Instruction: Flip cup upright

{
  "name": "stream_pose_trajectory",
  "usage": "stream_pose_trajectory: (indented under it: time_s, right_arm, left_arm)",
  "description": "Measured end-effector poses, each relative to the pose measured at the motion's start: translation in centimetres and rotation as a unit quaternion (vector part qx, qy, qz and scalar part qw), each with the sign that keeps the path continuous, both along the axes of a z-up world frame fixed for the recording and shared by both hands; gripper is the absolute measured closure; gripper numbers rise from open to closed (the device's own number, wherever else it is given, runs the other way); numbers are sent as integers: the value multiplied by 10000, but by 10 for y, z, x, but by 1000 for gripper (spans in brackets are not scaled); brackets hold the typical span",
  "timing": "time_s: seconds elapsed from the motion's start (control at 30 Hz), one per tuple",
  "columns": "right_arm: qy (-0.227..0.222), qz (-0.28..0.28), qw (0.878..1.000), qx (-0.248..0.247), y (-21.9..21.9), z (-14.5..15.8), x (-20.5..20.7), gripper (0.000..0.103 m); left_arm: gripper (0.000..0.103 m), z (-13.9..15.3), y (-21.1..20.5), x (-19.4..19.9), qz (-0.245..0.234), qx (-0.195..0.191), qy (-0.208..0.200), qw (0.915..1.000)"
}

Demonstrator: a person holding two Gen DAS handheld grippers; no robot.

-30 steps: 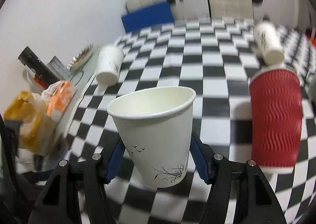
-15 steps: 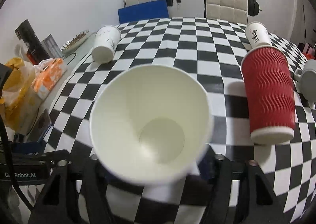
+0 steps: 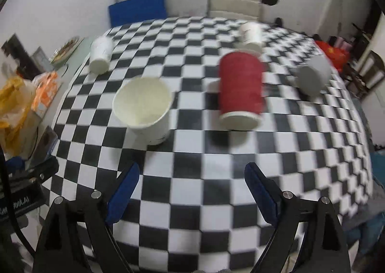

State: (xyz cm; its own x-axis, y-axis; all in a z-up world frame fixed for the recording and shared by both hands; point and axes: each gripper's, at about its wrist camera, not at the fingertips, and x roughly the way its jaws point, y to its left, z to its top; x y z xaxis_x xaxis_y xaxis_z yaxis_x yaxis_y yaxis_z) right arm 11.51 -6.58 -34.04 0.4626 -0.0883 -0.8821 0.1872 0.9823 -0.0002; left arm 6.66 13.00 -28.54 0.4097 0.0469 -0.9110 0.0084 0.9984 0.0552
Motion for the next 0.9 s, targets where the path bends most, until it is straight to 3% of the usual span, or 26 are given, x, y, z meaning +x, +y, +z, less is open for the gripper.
stream_pose_trajectory:
  time_s: [0.13, 0.5, 0.9]
  right_arm:
    - [-145, -114, 9998, -83, -10, 47, -23, 11]
    - [-566, -62, 9981, -229, -22, 168, -100, 11]
    - [-1169, 26, 9924, -380, -9, 258, -175, 11]
  left_arm:
    - [2, 34, -1, -3, -56, -27, -278, 9996]
    - [2, 142, -15, -63, -292, -119, -1163, 9927]
    - [2, 201, -11, -124, -112, -200, -1614, 9866]
